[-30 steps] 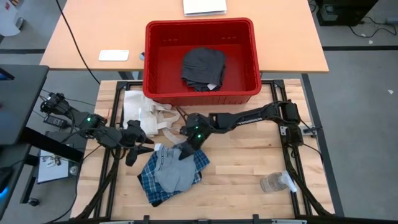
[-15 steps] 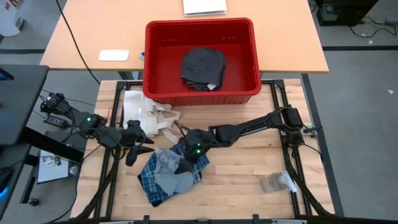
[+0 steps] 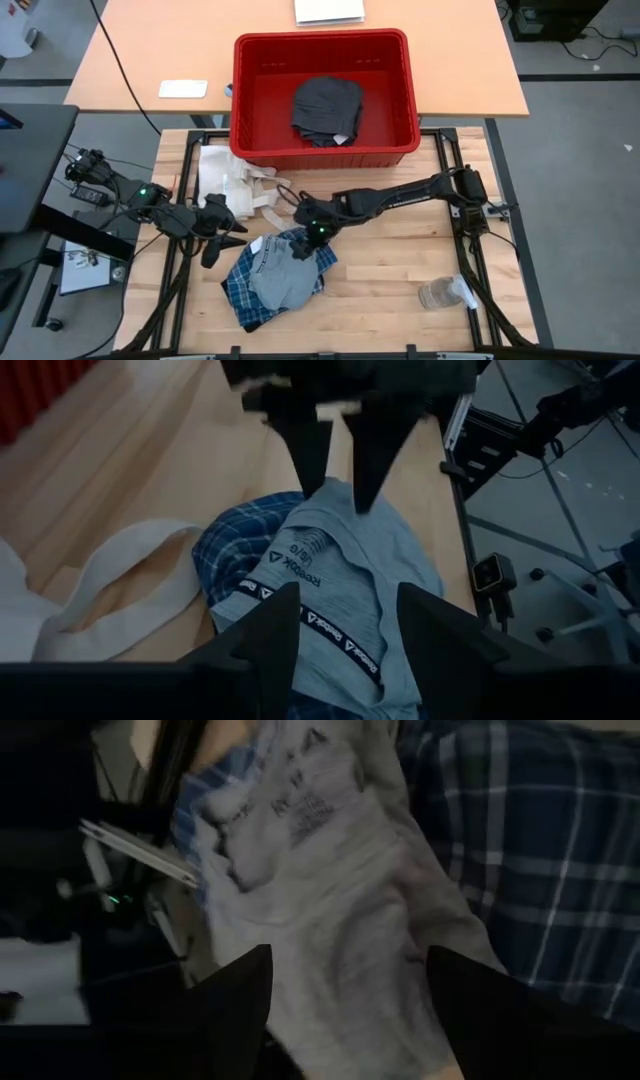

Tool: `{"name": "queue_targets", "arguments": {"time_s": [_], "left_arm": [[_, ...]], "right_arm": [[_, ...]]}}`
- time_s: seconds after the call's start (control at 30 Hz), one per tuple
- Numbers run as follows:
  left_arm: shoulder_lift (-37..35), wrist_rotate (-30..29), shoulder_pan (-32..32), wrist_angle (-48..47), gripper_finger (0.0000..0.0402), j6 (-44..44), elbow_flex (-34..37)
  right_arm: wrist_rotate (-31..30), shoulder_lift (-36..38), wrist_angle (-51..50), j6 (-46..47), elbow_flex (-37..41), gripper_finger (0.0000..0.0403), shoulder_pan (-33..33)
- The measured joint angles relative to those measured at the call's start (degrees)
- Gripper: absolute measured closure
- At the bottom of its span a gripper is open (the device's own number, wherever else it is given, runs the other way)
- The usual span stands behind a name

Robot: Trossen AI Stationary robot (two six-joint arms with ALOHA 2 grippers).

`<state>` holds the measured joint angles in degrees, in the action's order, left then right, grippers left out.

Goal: Fold laundry
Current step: Put the gray shirt into the red bin

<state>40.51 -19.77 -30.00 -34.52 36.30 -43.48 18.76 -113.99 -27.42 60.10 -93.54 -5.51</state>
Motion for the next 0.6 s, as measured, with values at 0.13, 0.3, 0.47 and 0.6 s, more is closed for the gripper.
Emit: {"name": "queue_targets", "arguments": {"time_s": [0.13,0.3,0.47,0.6], "left_arm": [[0.0,0.6,0.0,0.0,0.0228,1.2,0.0],[0.0,3.0,0.0,0.0,0.0228,2.2,0.0],[0.0,3.2,0.0,0.0,0.0228,2.0,0.0],[0.0,3.2,0.0,0.0,0.0228,1.7,0.0]], "right_arm": [[-2.1,3.4,-5.5,0.0,0.0,0.0132,0.1],[-6.2,7.7,-13.6,-2.2,0.0,0.0132,0.2],[1.2,8.4,-7.4,0.4,4.9,0.0132,-1.0],[1.8,8.1,5.7,7.5,12.4,0.0132,-2.7]]}}
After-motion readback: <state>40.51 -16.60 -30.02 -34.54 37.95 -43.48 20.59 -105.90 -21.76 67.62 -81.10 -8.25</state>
